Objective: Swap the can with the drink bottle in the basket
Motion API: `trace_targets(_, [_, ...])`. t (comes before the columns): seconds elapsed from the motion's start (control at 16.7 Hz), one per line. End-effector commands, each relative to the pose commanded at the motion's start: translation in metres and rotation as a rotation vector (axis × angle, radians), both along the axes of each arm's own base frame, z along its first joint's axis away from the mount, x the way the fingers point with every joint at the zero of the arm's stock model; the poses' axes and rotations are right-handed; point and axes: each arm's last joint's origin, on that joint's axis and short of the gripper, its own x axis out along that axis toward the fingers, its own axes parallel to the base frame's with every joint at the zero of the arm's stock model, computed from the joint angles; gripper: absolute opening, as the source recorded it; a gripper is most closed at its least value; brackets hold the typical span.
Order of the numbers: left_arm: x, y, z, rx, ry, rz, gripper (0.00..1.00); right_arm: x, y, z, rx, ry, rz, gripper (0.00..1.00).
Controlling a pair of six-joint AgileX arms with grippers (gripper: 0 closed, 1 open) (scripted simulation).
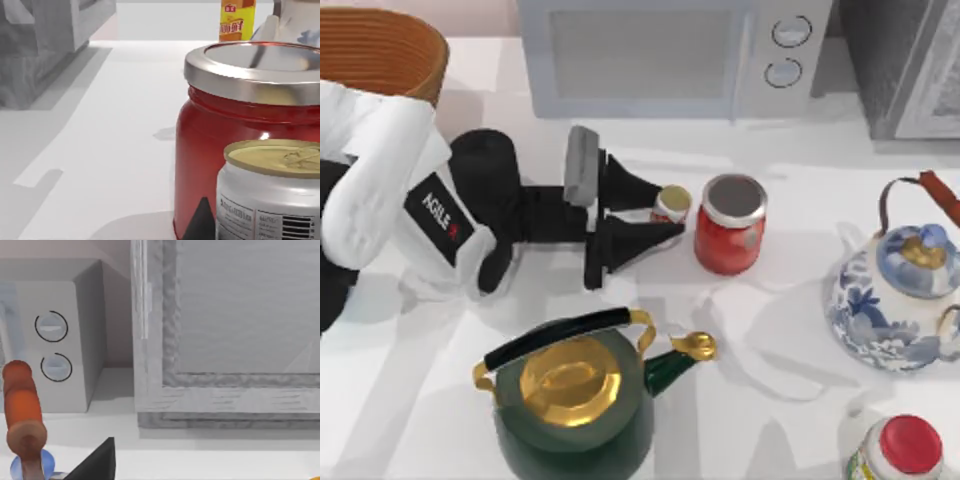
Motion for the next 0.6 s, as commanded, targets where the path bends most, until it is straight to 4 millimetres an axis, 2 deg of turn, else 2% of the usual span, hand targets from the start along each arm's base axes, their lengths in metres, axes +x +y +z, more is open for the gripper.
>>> trace_targets(0.48, [0.0000, 0.0000, 0.0000, 0.000, 0.000, 0.000, 0.98, 0.0000, 0.0000, 0.0000, 0.000, 0.000, 0.000, 1.00])
trace_targets(0.6, [0.0000, 0.0000, 0.0000, 0.000, 0.000, 0.000, 1.00, 0.0000, 0.0000, 0.0000, 0.000, 0.000, 0.000, 1.00])
